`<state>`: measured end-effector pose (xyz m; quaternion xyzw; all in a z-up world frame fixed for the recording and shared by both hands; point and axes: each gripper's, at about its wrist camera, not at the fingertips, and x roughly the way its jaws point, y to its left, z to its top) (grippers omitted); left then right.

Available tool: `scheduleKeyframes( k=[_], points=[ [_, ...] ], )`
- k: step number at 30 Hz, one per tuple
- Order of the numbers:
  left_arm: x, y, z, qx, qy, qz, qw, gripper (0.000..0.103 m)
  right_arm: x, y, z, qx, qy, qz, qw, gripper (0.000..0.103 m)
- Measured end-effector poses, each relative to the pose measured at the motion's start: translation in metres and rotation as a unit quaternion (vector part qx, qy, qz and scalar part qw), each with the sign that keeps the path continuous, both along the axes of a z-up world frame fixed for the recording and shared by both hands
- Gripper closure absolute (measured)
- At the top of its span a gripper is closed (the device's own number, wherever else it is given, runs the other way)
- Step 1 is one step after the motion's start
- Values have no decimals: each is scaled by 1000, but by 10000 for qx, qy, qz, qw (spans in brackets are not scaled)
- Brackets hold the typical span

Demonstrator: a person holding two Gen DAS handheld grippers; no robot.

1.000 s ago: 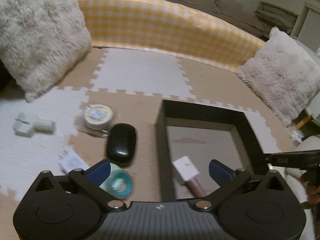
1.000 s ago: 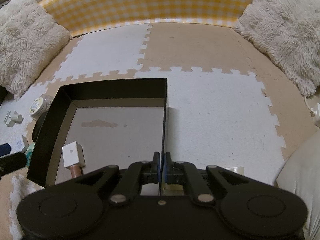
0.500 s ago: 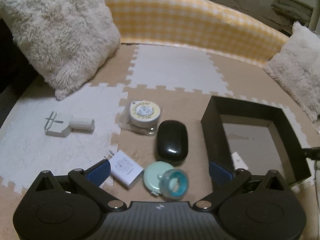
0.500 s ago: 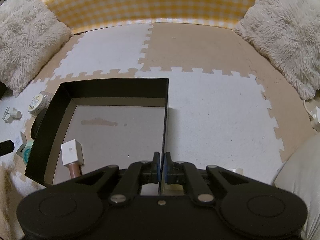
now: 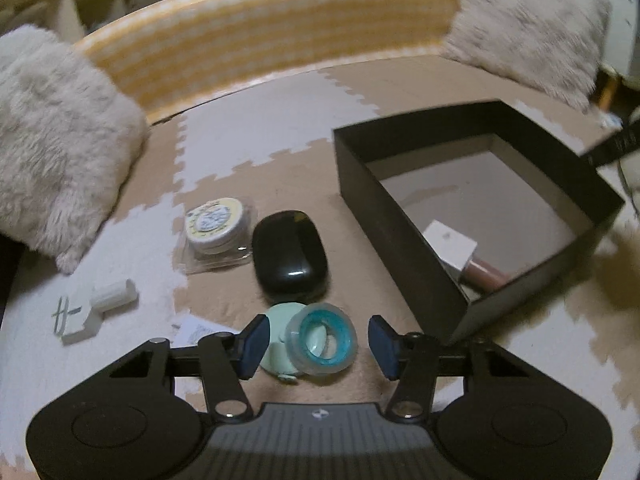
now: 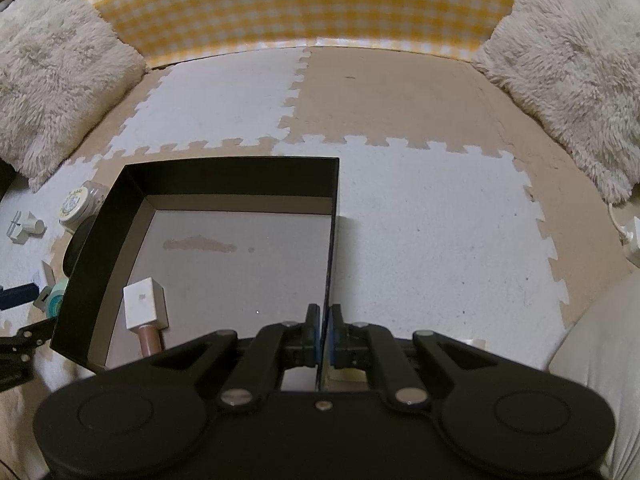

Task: Organize rigid objects
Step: 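Grasp the clear blue-core tape roll with the left tool, then carry the tape roll into the black box and release it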

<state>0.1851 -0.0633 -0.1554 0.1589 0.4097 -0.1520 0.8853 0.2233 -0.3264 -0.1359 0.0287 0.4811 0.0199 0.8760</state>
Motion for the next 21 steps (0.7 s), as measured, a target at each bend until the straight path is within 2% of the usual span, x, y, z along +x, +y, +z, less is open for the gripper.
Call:
scheduleKeyframes(
  k=[6, 10, 16, 21],
  points=[
    [-2, -11, -13, 395, -32, -339, 9986, 51, 0, 0, 0, -18, -7, 11, 10000, 99],
    [0, -12, -15, 456, -38, -289, 9985, 58, -1, 2, 0, -60, -16, 33, 10000, 99],
    [1, -11, -14, 391, 15, -262, 9989, 58, 0, 1, 0, -21, -7, 9, 10000, 99],
    [6, 0, 2, -131, 54, 163, 9998, 58, 0, -1, 0, 34, -2, -9, 10000, 99]
  ],
)
